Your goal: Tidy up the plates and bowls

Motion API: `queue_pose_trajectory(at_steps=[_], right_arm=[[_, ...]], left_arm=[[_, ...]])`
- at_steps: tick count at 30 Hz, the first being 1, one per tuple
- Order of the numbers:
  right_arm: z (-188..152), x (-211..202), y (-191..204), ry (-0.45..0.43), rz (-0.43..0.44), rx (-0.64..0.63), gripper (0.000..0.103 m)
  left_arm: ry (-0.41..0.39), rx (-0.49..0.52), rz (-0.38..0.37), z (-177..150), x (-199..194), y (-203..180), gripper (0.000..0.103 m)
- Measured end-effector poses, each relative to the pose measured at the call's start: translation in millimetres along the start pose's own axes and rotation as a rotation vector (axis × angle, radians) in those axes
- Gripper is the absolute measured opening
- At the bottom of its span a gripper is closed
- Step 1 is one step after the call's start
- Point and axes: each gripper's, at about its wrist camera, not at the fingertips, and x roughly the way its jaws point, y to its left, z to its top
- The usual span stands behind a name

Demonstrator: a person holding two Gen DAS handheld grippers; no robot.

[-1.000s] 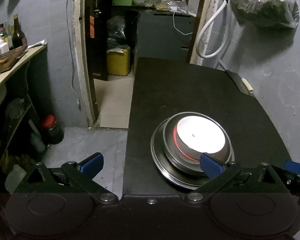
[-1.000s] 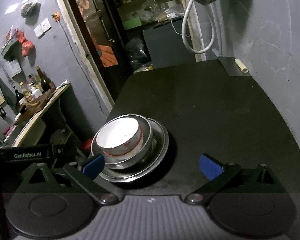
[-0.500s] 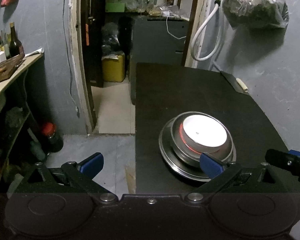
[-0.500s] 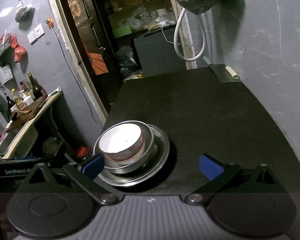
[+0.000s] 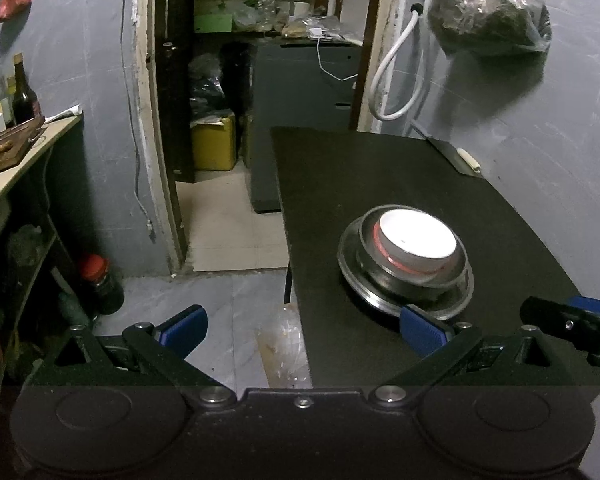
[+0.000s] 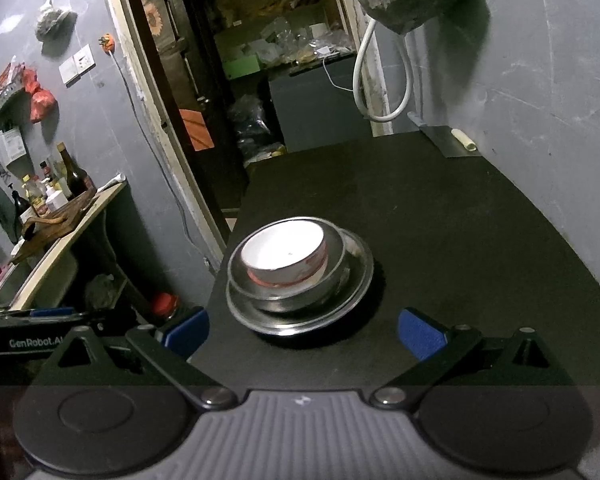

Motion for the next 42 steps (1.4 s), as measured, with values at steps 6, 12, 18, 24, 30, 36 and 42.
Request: queue_pose_trajectory(at_steps=[6,12,18,24,30,36,42], right_arm=[[-14,-12,10,-0.018,-0.01,0.013,0.103],[-25,-22,18,-0.028,-0.024,0.018,0.103],[-28,-27,22,-0.031,-0.029,0.005,0.103],[-29,-29,21,-0.018,-0.035,-0.013,0.103],[-29,-34,13,-0.008,-0.049,-0.015,0.103],[-35,-37,4,0.013,-0.059,-0.009,0.103],[-45,-40,-2,0.039,-0.071,-0.017,0.103]], left_arm=[[-0.003,0.015,-0.006,-10,-13,11,0.102],[-0.004,0.03,-0.015,-18,-21,18,0.102],[-0.015,0.049,0.025,-21,-22,22,0.102],[-0.008,0.061,0.014,-24,-21,20,0.102],[0.012,0.064,-0.004,-30,-17,12,0.102],[0.038,0.078,-0.011,-37,-14,-1,0.102],[0.054,0.089,-0.02,-48,-10,-10,0.102]])
